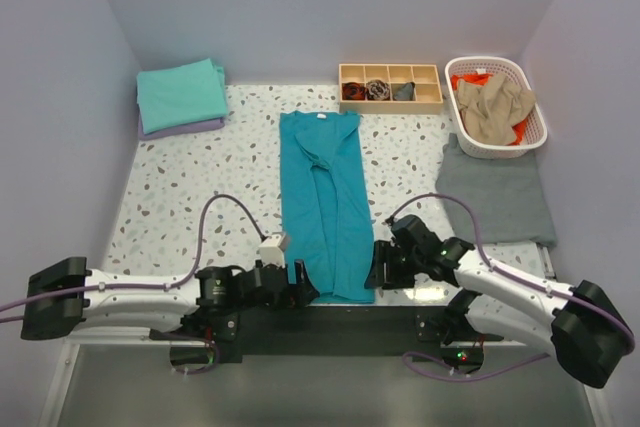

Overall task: Fold and stack the t-shirts
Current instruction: Fold the tshirt

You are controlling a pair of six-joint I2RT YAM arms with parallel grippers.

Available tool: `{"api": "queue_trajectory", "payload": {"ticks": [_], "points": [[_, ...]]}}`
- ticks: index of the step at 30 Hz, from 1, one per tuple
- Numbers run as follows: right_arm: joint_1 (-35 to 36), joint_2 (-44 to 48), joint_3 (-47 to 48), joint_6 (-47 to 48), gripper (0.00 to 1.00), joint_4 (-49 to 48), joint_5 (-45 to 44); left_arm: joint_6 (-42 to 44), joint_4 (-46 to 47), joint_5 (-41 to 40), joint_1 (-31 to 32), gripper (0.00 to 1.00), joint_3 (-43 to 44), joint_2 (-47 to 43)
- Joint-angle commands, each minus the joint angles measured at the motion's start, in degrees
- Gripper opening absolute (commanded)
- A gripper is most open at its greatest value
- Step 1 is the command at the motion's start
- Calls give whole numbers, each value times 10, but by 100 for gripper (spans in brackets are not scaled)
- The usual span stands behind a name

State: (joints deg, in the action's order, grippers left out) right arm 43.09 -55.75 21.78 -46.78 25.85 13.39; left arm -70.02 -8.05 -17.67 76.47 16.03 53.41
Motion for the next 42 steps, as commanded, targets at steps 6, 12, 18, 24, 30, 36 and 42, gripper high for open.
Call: {"api": "queue_trajectory", "payload": {"ticks": [6,12,18,24,30,36,42], "points": [[28,28,25,15,57,27,-75,-73,-78,-14,58,82,-18,14],[28,-27,171,109,58,87,-202,-94,-120,-26,71,73,-8,5],[11,-193,328,207,61,-1,-266,-129,-194,-73,96,91,18,-18],[-47,-471,544,258,61,-51,-316,-137,-296,-164,101,100,88,-20],[-89,-687,773,283,61,-30,-318,-132,-334,-205,101,100,117,-29],[-94,-802,956,323,62,30,-310,-151,-359,-219,101,100,104,-70],[-84,-805,960,335,62,41,-290,-166,-365,-226,101,100,90,-95]]}}
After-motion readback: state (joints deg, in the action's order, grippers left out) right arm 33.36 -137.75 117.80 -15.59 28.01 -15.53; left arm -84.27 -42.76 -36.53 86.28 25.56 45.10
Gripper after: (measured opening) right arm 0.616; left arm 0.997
